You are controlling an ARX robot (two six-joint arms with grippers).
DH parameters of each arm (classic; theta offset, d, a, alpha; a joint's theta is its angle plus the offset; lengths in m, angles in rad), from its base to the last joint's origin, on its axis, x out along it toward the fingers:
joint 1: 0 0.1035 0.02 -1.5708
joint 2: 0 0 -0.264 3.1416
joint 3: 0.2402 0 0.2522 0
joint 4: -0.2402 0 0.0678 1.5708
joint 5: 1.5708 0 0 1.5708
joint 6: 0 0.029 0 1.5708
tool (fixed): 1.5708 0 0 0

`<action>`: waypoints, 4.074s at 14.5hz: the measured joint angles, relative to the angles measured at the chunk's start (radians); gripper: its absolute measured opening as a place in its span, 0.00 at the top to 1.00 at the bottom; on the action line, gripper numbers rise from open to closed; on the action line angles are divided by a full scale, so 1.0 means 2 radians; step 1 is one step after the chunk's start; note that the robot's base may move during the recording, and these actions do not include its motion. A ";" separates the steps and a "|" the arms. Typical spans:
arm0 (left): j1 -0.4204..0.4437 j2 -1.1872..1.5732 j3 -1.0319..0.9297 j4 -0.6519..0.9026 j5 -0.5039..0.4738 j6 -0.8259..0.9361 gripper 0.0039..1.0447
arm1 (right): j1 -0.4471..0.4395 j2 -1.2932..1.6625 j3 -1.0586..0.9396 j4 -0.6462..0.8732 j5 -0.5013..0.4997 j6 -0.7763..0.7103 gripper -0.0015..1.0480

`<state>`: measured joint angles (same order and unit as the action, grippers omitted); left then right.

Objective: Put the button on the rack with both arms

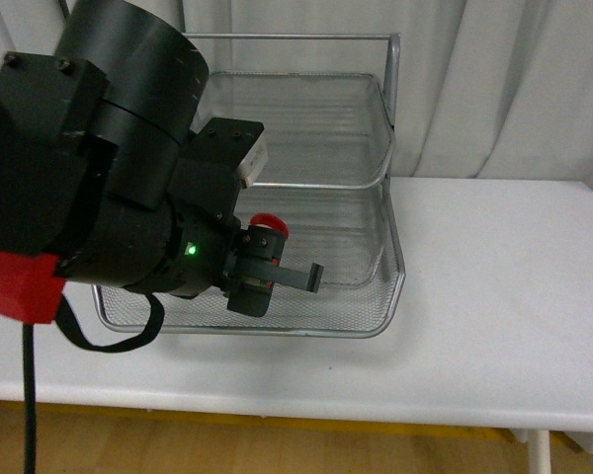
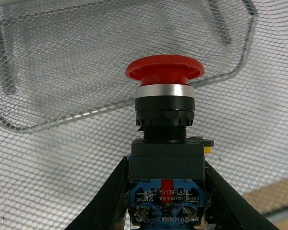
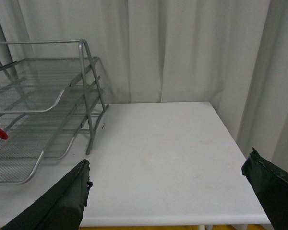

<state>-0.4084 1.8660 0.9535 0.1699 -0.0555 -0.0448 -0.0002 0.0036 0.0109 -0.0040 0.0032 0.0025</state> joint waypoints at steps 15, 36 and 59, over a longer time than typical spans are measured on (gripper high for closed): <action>0.000 -0.100 -0.016 0.019 0.023 -0.047 0.06 | 0.000 0.000 0.000 0.000 0.000 0.000 0.06; 0.203 -0.804 -0.472 0.044 0.027 0.015 0.99 | 0.000 0.000 0.000 0.000 -0.001 0.000 0.06; 0.203 -0.929 -0.472 -0.087 0.028 0.016 0.06 | 0.124 0.621 0.272 0.297 -0.076 0.147 0.06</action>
<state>-0.0029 0.0086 0.0093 -0.0036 -0.0002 -0.0124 0.2478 1.2453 0.5549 0.5896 -0.1478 0.2962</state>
